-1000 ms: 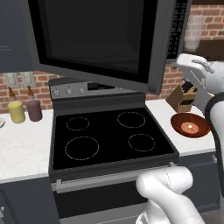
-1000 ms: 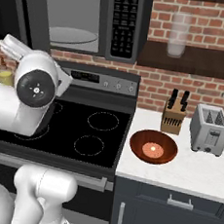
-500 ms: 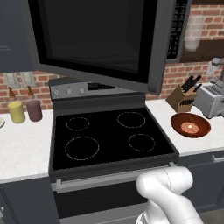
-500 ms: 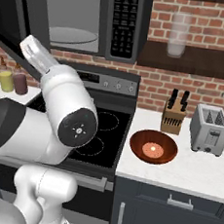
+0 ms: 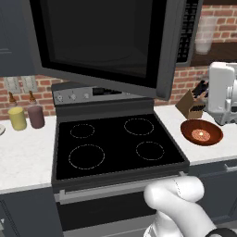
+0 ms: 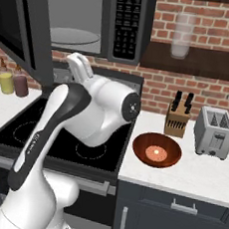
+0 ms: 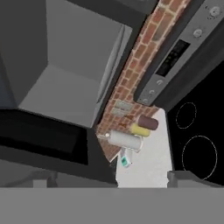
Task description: Open the microwave, place the bowl with waffle inside the microwave, then close the microwave door and turn it on.
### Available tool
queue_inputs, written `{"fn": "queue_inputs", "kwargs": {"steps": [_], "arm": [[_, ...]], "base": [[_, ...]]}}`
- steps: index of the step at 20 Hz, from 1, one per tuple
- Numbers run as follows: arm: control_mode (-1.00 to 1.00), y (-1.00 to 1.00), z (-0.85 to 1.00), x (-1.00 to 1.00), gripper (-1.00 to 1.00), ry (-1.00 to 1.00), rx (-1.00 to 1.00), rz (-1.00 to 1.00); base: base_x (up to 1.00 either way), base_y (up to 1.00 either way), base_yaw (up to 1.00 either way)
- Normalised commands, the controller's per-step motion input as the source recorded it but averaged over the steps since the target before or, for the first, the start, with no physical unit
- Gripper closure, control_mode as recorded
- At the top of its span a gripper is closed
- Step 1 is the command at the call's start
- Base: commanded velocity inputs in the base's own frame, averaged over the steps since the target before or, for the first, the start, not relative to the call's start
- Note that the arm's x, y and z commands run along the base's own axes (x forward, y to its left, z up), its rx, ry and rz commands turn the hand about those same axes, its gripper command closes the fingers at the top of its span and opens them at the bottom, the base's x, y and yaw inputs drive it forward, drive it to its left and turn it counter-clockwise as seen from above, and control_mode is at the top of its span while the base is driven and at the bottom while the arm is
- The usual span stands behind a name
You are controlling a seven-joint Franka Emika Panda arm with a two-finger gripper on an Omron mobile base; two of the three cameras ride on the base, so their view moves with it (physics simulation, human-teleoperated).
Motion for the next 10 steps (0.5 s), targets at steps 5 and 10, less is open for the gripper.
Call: {"fn": "queue_inputs", "kwargs": {"steps": [5,10], "arm": [[-1.00,0.79,-0.16,0.82,-1.00,0.04,0.02,0.40],[-1.00,1.00,0.01,0.14,-1.00,0.00,-0.07,0.38]], "base": [[0.00,0.00,0.00],[0.00,0.00,0.00]]}}
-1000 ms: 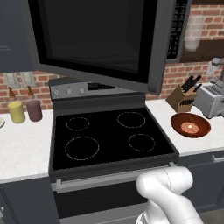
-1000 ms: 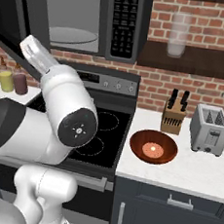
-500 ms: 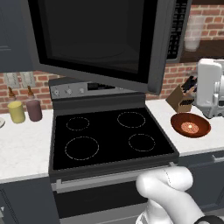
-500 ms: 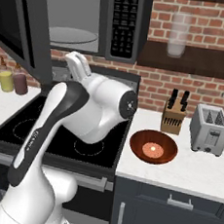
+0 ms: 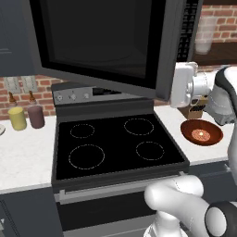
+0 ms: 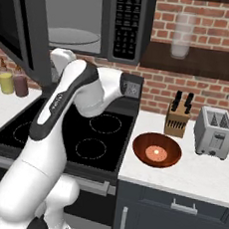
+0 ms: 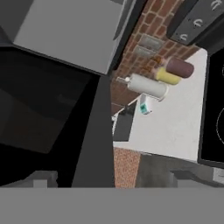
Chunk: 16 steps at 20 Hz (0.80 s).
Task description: Open the microwave, place the bowl with waffle inside the microwave, then close the microwave door and turn it on.
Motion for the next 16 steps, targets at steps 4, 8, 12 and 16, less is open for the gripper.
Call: {"fn": "queue_inputs", "kwargs": {"steps": [4,8,12,16], "arm": [[-1.00,1.00,0.01,-0.42,-1.00,-0.02,-0.16,0.35],[-1.00,1.00,0.00,-0.98,-1.00,-0.17,-0.21,0.33],[-1.00,1.00,0.00,-1.00,-1.00,-0.24,-0.24,0.31],[-1.00,0.86,0.00,-0.70,-1.00,-0.26,-0.20,0.20]], "base": [[0.00,0.00,0.00],[0.00,0.00,0.00],[0.00,0.00,0.00],[0.00,0.00,0.00]]}}
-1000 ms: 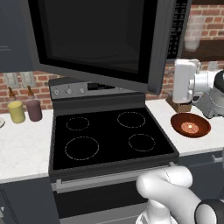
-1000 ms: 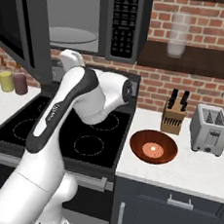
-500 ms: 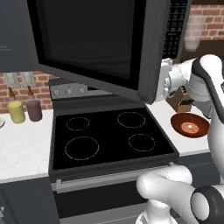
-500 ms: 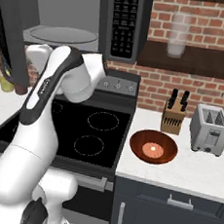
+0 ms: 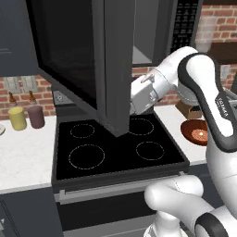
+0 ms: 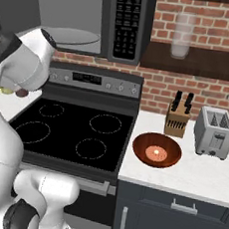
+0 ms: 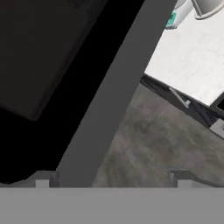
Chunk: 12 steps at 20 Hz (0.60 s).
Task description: Open the microwave, place the bowl with waffle inside the microwave, then close the microwave door and turn it on.
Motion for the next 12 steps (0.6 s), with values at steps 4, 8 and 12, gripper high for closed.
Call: {"fn": "queue_inputs", "kwargs": {"steps": [4,8,12], "arm": [[-1.00,-0.45,-0.08,-0.04,-1.00,-0.17,-0.03,0.01],[-1.00,-1.00,-0.46,0.25,-1.00,-0.07,0.00,-0.02],[-1.00,-1.00,-0.83,0.39,-1.00,0.00,0.00,-0.07]], "base": [[0.00,0.00,0.00],[0.00,0.00,0.00],[0.00,0.00,0.00]]}}
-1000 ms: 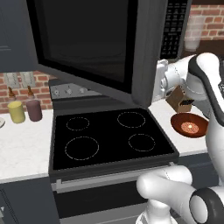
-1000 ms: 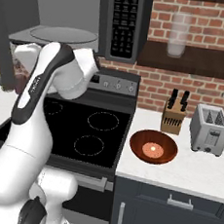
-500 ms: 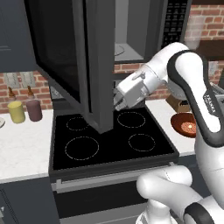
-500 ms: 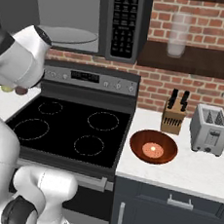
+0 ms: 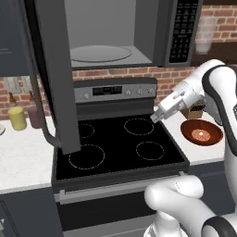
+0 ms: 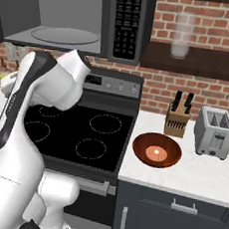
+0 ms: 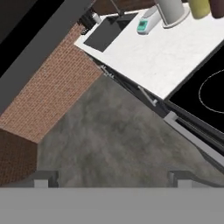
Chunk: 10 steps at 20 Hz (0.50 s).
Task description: Open the microwave, place the bowl with waffle inside the microwave, then close the microwave door and turn it on.
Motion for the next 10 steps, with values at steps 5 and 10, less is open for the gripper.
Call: {"fn": "queue_inputs", "kwargs": {"steps": [5,10], "arm": [[-1.00,-1.00,-0.95,0.49,-1.00,0.00,-0.06,-0.19],[-1.00,-1.00,-0.89,0.52,-1.00,0.00,-0.11,-0.33]], "base": [[0.00,0.00,0.00],[0.00,0.00,0.00]]}}
